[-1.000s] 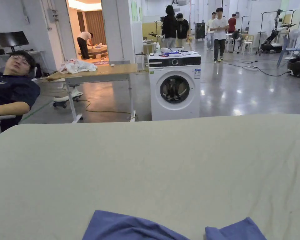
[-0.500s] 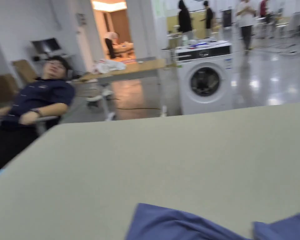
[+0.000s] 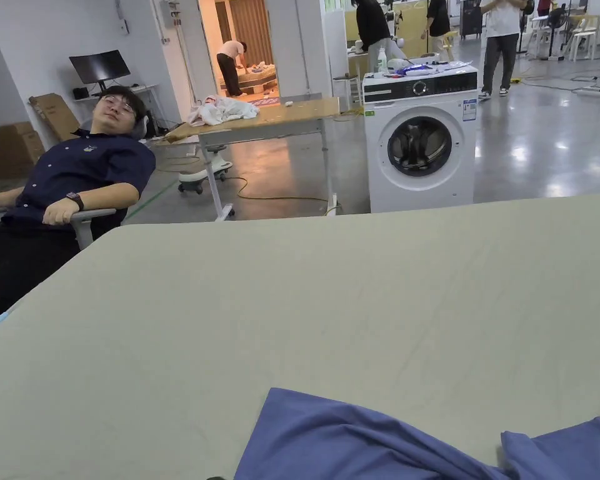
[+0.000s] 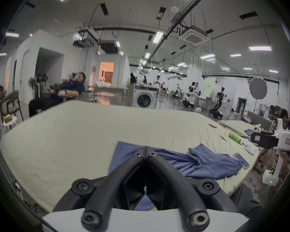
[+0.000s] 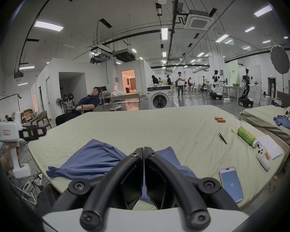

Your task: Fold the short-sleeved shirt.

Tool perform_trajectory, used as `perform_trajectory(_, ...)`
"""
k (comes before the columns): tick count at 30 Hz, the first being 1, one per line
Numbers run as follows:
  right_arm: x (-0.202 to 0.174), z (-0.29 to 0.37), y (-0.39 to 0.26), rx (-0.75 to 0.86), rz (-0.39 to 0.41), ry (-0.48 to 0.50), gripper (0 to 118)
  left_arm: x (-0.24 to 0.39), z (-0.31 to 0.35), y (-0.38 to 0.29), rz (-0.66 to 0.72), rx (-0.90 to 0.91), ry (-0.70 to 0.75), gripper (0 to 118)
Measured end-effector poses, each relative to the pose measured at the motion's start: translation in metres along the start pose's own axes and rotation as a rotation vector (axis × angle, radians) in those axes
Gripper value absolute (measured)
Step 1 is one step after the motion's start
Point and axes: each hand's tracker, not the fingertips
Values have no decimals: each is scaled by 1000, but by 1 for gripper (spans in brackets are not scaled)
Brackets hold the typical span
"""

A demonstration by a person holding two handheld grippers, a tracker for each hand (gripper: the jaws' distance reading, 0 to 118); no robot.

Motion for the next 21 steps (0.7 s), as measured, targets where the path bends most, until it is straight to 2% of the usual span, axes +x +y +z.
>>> perform_trajectory(2, 4, 2, 0, -7, -6, -11, 0, -16, -42, -4, 44, -94, -8, 0)
perform_trajectory(3, 8, 3, -1, -10, -11, -21, 0, -26, -67, -6, 76, -128, -19, 4)
perform_trajectory(4, 11, 4, -2, -17, -18, -28, 0, -35, -90, -9, 95, -156, -51, 14)
perform_trajectory(5, 15, 5, -5, -27, -28, -37, 0, -44, -121, -9, 113, -205, -94, 25)
perform_trajectory(7, 27, 7, -12, -57, -56, -70, 0, -53, -176, -5, 69, -249, -58, 65)
perform_trajectory(8, 31, 8, -15, -69, -65, -84, 0, -56, -201, -3, 55, -291, -30, 78)
perform_trajectory(9, 35, 9, -18, -87, -81, -102, 0, -63, -229, -2, 60, -325, -3, 84)
perform_trajectory(13, 56, 14, -31, -135, -114, -176, 0, -85, -321, 0, 72, -423, 89, 83)
perform_trajectory(16, 70, 16, -39, -161, -142, -228, 0, -100, -360, -12, 110, -485, 156, 81)
perform_trajectory(17, 74, 16, -40, -166, -150, -244, 0, -102, -370, -18, 108, -516, 185, 77)
perform_trajectory(18, 78, 15, -42, -180, -158, -256, 0, -103, -378, -26, 104, -543, 193, 65)
perform_trajectory(20, 85, 15, -44, -210, -172, -273, 0, -100, -382, -39, 101, -572, 219, 63)
perform_trajectory(21, 88, 16, -44, -229, -178, -264, 0, -92, -376, -35, 50, -517, 209, 61)
